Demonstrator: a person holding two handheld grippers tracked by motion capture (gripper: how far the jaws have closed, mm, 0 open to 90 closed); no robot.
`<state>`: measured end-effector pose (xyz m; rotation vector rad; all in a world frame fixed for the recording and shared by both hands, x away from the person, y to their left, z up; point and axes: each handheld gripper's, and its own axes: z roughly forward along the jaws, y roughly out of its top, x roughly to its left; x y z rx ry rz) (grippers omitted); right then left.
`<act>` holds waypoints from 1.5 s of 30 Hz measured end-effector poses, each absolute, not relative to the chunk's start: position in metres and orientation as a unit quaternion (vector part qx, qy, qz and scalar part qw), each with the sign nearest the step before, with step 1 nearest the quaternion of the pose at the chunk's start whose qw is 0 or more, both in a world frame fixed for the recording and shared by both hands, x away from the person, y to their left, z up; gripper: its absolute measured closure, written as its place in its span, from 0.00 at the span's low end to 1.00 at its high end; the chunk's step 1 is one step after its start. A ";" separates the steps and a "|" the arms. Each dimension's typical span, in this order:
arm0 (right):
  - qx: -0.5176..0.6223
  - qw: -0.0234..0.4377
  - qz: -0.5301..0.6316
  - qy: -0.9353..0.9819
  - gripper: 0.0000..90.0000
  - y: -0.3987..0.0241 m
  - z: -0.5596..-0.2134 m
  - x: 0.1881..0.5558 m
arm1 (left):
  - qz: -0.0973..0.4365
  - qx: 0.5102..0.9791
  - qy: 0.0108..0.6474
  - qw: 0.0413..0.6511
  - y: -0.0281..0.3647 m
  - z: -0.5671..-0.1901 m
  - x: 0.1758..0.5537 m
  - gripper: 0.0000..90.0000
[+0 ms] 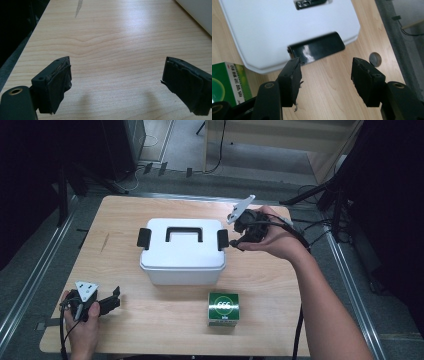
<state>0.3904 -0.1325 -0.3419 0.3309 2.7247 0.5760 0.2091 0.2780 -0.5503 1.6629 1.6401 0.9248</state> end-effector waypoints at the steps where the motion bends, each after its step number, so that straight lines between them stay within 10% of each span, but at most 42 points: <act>1: 0.110 0.161 0.200 0.960 0.46 -0.129 -0.340 0.392 | 0.349 0.628 0.622 0.311 0.278 -0.550 0.209 0.10; 45: -0.023 0.109 0.085 0.990 0.85 -0.002 -0.342 0.440 | 0.334 0.634 0.633 0.293 0.278 -0.551 0.215 0.10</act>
